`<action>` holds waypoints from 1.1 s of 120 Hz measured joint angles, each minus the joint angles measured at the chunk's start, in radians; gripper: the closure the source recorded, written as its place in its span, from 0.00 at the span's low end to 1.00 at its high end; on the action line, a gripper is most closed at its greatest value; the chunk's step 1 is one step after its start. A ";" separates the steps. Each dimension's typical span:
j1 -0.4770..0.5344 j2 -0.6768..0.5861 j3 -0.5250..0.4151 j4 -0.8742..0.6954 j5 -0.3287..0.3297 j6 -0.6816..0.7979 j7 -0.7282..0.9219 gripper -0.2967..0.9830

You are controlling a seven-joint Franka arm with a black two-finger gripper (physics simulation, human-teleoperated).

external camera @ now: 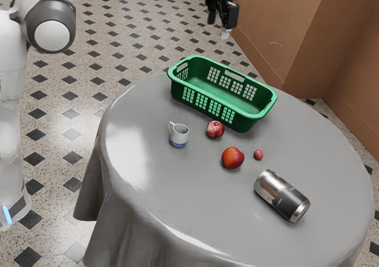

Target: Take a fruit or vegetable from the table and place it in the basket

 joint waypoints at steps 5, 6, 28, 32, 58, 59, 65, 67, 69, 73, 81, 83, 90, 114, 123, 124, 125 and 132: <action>0.015 0.019 0.000 0.000 0.000 -0.001 0.000 0.23; 0.016 0.023 0.000 0.000 0.000 -0.001 0.000 0.23; 0.019 0.089 -0.002 -0.001 -0.002 -0.002 0.002 0.23; 0.018 0.096 -0.002 -0.006 -0.002 -0.002 0.002 0.23; -0.017 0.158 -0.012 -0.054 -0.006 0.021 0.000 0.23; -0.019 0.156 -0.013 -0.063 -0.006 0.026 0.000 0.23; -0.023 0.129 -0.014 -0.142 -0.007 0.064 0.000 0.23; -0.024 0.107 -0.014 -0.190 -0.007 0.085 0.000 0.23; -0.026 0.087 -0.016 -0.234 -0.007 0.105 0.000 0.23; -0.029 0.056 -0.019 -0.302 -0.008 0.145 -0.001 0.23; -0.036 0.001 -0.022 -0.422 -0.016 0.226 -0.002 0.23; -0.039 -0.012 -0.022 -0.449 -0.019 0.246 -0.003 0.23; -0.045 -0.035 -0.022 -0.505 -0.026 0.305 -0.009 0.23; -0.042 -0.024 -0.019 -0.531 -0.035 0.412 -0.087 0.23; -0.042 -0.020 -0.018 -0.534 -0.036 0.433 -0.116 0.23; -0.042 -0.020 -0.018 -0.535 -0.037 0.435 -0.119 0.23; -0.042 -0.020 -0.018 -0.535 -0.037 0.437 -0.122 0.23; -0.042 -0.019 -0.018 -0.551 -0.038 0.451 -0.141 0.23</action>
